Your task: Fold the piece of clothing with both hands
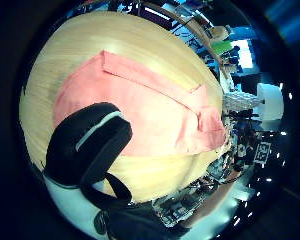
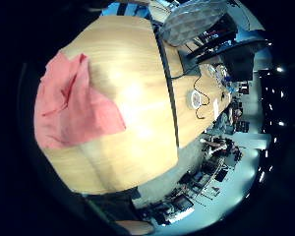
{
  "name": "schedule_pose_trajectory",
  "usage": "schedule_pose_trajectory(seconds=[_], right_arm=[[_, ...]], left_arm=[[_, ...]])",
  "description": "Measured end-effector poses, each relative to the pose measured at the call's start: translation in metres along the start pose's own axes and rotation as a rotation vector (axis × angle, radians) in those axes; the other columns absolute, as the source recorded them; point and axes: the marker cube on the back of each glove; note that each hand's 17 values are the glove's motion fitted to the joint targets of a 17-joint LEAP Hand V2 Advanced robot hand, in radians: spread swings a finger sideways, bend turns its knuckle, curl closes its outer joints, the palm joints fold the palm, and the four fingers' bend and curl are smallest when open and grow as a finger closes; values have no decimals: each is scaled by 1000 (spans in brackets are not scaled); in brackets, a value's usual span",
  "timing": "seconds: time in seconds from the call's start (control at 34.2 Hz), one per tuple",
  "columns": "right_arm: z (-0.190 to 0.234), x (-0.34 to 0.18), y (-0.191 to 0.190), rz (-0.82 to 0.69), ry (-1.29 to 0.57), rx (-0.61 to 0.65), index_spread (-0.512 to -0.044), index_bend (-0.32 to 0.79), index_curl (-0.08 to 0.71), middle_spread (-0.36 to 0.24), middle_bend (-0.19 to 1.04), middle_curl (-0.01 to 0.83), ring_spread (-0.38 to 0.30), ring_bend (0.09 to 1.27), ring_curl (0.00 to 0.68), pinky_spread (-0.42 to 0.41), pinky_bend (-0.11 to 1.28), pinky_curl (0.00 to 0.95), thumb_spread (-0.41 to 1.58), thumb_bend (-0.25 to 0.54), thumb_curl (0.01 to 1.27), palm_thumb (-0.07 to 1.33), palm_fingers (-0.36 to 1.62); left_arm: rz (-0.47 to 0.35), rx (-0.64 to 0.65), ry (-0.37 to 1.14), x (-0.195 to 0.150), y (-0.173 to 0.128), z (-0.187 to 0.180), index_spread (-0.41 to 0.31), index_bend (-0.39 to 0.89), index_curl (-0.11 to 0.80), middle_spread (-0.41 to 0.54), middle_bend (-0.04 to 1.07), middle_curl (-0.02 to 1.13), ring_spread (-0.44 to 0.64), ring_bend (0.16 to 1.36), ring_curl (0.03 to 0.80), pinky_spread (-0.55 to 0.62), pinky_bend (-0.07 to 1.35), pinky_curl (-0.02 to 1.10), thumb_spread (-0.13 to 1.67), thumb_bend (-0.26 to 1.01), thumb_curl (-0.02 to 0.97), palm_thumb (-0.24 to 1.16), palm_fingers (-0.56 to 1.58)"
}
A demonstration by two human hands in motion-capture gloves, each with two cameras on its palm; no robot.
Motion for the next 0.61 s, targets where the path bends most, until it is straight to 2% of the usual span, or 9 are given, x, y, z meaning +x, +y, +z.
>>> schedule_pose_trajectory(seconds=[0.15, 0.23, 0.32, 0.47, 0.61], right_arm=[[9, -3, 2, 34, 15, -73, -400, 127, 297, -96, 185, 374, 53, 346, 337, 250, 494, 340, 1269, -18, 188, 609, 266], [14, -3, 5, 68, 37, -125, -401, 131, 291, -96, 187, 371, 56, 350, 337, 252, 486, 339, 1270, -16, 189, 605, 265], [16, -7, 2, 50, 18, -114, -402, 131, 286, -96, 191, 370, 55, 350, 336, 253, 482, 339, 1274, -16, 188, 599, 267], [19, -9, 4, 34, 4, -170, -402, 132, 278, -102, 188, 367, 55, 356, 336, 255, 476, 339, 1278, -14, 187, 594, 271], [12, 2, 6, 49, 9, -163, -402, 131, 271, -105, 192, 366, 50, 357, 335, 256, 470, 340, 1281, -14, 188, 589, 276]], left_arm=[[-11, 18, -14, 1, -5, 4, -32, 118, 233, 179, 156, 303, 135, 733, 403, 223, 665, 384, 1131, -21, 191, 192, 83], [3, -57, -6, 4, -1, 10, -34, 122, 234, 183, 157, 298, 141, 739, 399, 231, 666, 381, 1130, -20, 195, 189, 77], [14, -85, -5, 5, -1, 14, -36, 120, 233, 181, 161, 294, 145, 746, 395, 234, 662, 378, 1129, -19, 199, 188, 74], [7, -34, 1, 7, -8, 15, -37, 122, 232, 178, 164, 290, 149, 754, 387, 243, 655, 371, 1128, -19, 204, 186, 73], [5, -113, 1, 9, -1, 17, -38, 121, 231, 178, 164, 286, 152, 763, 382, 244, 650, 366, 1128, -18, 209, 184, 74]])
